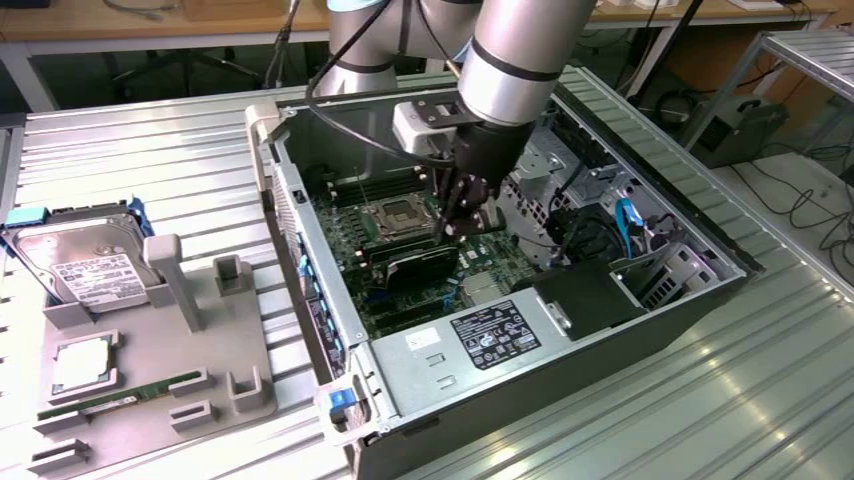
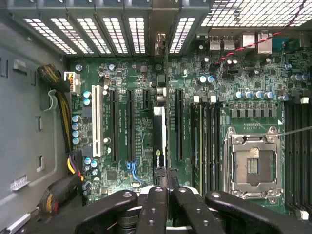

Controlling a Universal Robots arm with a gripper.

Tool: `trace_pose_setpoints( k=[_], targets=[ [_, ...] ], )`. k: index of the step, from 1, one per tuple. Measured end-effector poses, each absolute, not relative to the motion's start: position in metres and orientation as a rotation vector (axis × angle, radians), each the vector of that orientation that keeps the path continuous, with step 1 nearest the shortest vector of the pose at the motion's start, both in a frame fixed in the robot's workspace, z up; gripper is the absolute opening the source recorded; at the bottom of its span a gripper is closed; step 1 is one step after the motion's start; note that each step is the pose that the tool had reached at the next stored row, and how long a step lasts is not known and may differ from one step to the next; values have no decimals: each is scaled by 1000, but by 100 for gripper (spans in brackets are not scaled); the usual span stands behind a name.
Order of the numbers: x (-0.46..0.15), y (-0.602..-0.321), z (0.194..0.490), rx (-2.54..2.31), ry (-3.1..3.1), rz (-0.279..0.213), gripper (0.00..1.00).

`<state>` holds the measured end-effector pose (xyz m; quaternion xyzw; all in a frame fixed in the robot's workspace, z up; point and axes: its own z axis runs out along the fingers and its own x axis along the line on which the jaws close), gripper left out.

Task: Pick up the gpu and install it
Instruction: 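Press down on the gpu until it lock into place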

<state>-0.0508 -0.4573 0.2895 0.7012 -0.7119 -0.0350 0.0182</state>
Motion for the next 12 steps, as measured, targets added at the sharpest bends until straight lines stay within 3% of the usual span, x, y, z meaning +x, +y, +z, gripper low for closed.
trace_pose_setpoints(
  k=[12],
  targets=[
    [-50,-457,304,2178,-2211,-109,11]
  ],
)
